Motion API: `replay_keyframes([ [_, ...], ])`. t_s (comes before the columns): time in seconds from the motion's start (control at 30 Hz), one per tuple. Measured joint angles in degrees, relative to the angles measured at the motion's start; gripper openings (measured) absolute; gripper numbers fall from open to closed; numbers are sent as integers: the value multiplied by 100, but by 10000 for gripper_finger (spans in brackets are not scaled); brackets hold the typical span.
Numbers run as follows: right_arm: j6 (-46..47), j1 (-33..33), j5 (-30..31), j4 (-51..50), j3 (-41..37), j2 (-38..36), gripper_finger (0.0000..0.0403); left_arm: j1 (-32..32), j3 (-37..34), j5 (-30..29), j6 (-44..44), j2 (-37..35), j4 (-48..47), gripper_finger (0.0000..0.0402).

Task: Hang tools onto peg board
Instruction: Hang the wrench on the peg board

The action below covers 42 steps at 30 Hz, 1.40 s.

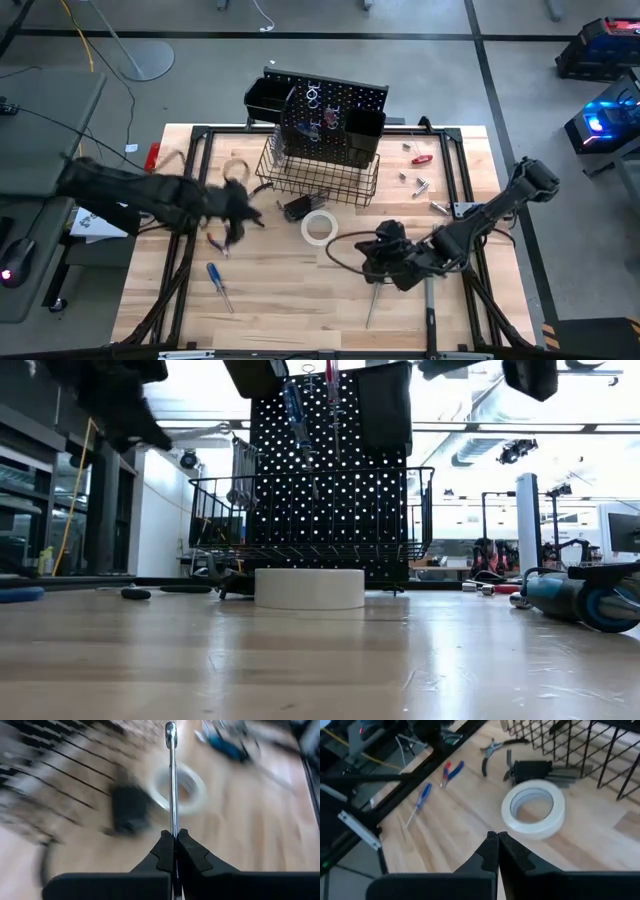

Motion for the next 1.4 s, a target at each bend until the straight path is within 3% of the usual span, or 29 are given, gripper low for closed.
replay_keyframes([
  [0.1, -155, -155, -68, 90, 0, -4, 0, 894, 109, 205, 415, -356, 17, 0],
  [0.27, -196, -365, -261, 103, 0, -4, 0, 2332, 375, 1267, 1250, -311, 1, 0],
  [0.47, -294, -424, -350, 184, 0, -4, 0, 3421, 691, 2343, 1780, -66, -25, 0],
  [0.83, -286, -425, -350, 193, 0, -6, 0, 3924, 965, 2791, 2365, -101, -1114, 0],
  [1.4, -299, -451, -365, 189, 0, -6, 0, 4259, 965, 3049, 2703, 212, -722, 0],
])
